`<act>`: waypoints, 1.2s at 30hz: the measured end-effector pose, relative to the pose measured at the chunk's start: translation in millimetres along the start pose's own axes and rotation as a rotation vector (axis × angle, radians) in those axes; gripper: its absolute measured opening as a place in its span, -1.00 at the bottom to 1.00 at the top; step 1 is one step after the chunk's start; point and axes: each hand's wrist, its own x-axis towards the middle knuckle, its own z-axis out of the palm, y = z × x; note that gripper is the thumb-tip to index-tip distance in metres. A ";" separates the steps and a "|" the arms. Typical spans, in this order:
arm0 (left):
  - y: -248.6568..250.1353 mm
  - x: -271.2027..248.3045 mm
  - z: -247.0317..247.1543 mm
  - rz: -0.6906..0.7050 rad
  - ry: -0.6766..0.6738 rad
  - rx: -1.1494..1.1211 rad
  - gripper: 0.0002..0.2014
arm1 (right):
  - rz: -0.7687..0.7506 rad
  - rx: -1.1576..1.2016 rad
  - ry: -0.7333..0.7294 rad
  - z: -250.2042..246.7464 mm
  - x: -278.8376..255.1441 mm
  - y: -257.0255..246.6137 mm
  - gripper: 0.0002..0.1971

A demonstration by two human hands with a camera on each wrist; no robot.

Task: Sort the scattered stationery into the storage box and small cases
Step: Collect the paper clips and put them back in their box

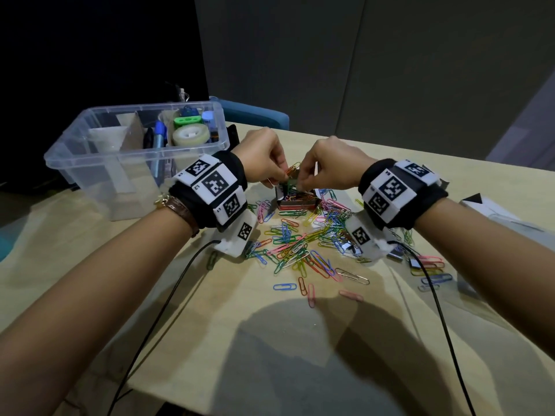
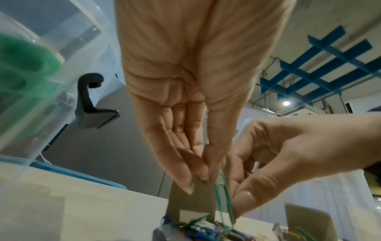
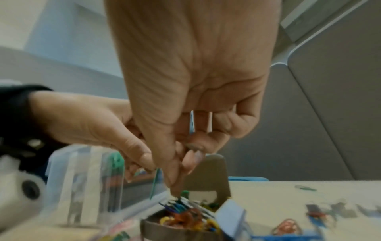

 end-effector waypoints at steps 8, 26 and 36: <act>4.1 8.8 19.9 0.040 0.061 0.320 -0.96 | 0.107 -0.108 0.036 -9.9 -9.0 13.7 -0.92; -0.7 -0.7 14.3 -0.027 0.052 0.223 -0.74 | 0.196 0.087 -0.085 -2.0 -16.7 28.6 -0.78; -10.9 4.6 22.3 -0.187 -0.080 0.082 -0.50 | 0.374 0.444 -0.135 13.8 1.2 24.4 -0.79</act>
